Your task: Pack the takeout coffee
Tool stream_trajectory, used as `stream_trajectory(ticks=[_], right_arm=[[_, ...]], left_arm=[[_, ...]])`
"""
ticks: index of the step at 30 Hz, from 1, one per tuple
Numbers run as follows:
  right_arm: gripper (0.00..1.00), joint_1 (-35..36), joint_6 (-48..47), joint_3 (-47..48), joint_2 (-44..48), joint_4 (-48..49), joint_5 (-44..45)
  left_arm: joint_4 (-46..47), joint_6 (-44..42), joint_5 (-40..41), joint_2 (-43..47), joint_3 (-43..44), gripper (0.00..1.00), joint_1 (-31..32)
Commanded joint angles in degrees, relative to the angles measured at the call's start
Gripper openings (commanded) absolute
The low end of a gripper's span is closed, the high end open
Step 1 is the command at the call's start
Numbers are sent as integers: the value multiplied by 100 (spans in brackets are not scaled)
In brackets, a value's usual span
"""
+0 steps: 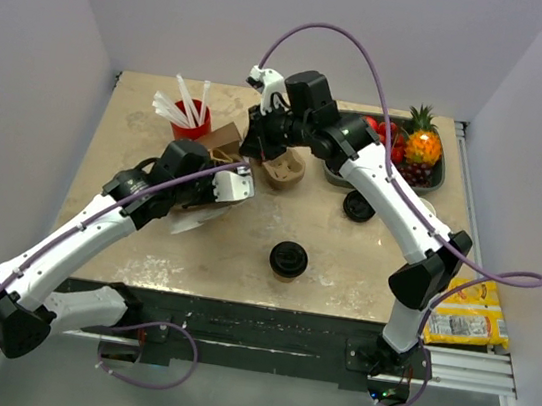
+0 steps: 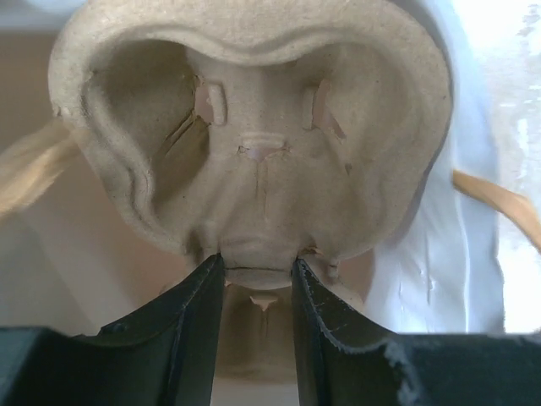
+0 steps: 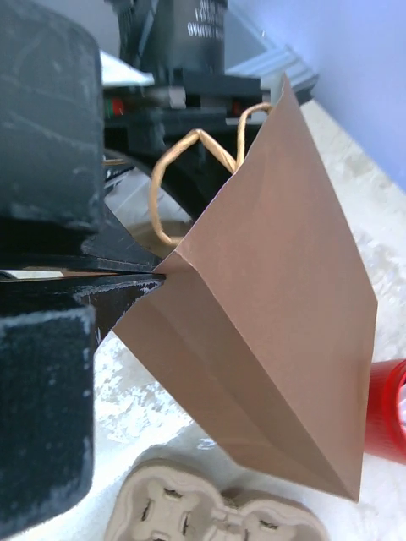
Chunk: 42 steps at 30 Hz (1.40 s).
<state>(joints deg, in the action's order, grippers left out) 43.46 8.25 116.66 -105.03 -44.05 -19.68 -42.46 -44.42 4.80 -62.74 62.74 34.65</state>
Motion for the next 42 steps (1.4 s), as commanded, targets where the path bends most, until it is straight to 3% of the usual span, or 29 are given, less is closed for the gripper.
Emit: stream_trajectory(ticks=[1, 13, 20, 27, 29, 37, 42], right_arm=[[0, 48, 238, 647, -114, -462, -238], [0, 48, 528, 33, 299, -534, -256], [0, 57, 827, -530, 449, -139, -1291], [0, 153, 950, -610, 510, -25, -1336], [0, 224, 924, -583, 519, -68, -1206], [0, 347, 608, -198, 519, -604, 762], [0, 452, 502, -248, 615, -938, 1168]], left_arm=[[-367, 180, 601, -71, 484, 0, 68], [-798, 426, 1252, 77, 819, 0, 200], [-984, 540, 795, 192, 432, 0, 287], [-1159, 575, 829, -185, 142, 0, 481], [-1168, 645, 830, -247, 142, 0, 507], [-1581, 646, 716, -274, 370, 0, 604], [-1863, 716, 584, -265, 362, 0, 648]])
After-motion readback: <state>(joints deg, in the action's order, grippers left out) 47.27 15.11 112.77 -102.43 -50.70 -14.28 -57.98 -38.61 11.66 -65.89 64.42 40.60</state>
